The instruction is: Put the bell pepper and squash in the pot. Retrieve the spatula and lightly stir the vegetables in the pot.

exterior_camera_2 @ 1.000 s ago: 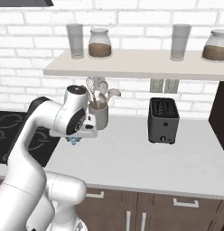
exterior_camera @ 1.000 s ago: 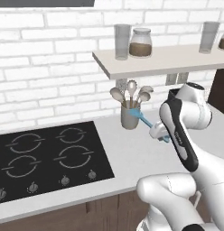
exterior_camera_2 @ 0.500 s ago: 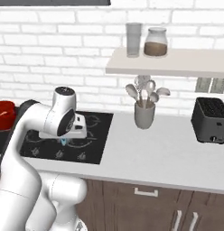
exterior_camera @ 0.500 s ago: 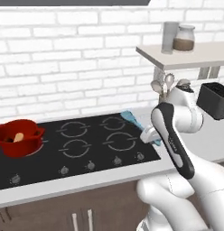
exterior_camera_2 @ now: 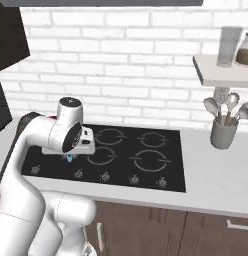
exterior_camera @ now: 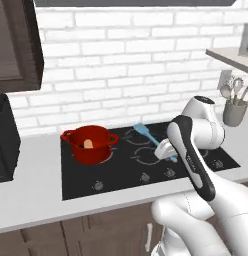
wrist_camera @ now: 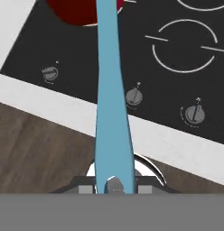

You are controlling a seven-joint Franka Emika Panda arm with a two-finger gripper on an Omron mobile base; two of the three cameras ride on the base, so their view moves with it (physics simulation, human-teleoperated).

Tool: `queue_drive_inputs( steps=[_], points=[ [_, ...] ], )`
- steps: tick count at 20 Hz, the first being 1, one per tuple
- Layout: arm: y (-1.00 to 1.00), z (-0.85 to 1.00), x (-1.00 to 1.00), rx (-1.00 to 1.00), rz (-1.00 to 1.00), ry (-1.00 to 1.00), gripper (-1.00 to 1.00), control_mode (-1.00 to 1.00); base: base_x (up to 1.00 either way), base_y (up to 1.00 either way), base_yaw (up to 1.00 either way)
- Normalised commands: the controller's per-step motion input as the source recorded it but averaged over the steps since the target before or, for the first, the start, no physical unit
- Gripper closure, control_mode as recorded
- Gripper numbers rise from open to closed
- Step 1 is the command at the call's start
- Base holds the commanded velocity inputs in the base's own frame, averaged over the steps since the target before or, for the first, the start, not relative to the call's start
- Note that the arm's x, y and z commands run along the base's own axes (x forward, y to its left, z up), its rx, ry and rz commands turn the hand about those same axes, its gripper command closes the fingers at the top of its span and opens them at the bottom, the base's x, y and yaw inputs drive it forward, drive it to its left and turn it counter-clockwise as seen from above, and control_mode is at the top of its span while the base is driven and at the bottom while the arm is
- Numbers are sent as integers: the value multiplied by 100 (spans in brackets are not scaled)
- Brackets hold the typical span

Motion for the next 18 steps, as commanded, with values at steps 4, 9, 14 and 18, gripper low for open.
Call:
queue_drive_inputs(
  steps=[4, 9, 14, 18],
  points=[
    [0, 0, 0, 0, 0, 0, 100, 100, 37, 100, 4],
    [0, 0, 0, 0, 0, 0, 100, 100, 14, 98, 7],
    [0, 0, 0, 0, 0, 0, 100, 100, 5, 81, 11],
    [0, 0, 0, 0, 0, 0, 100, 100, 73, -4, 3]
  ],
)
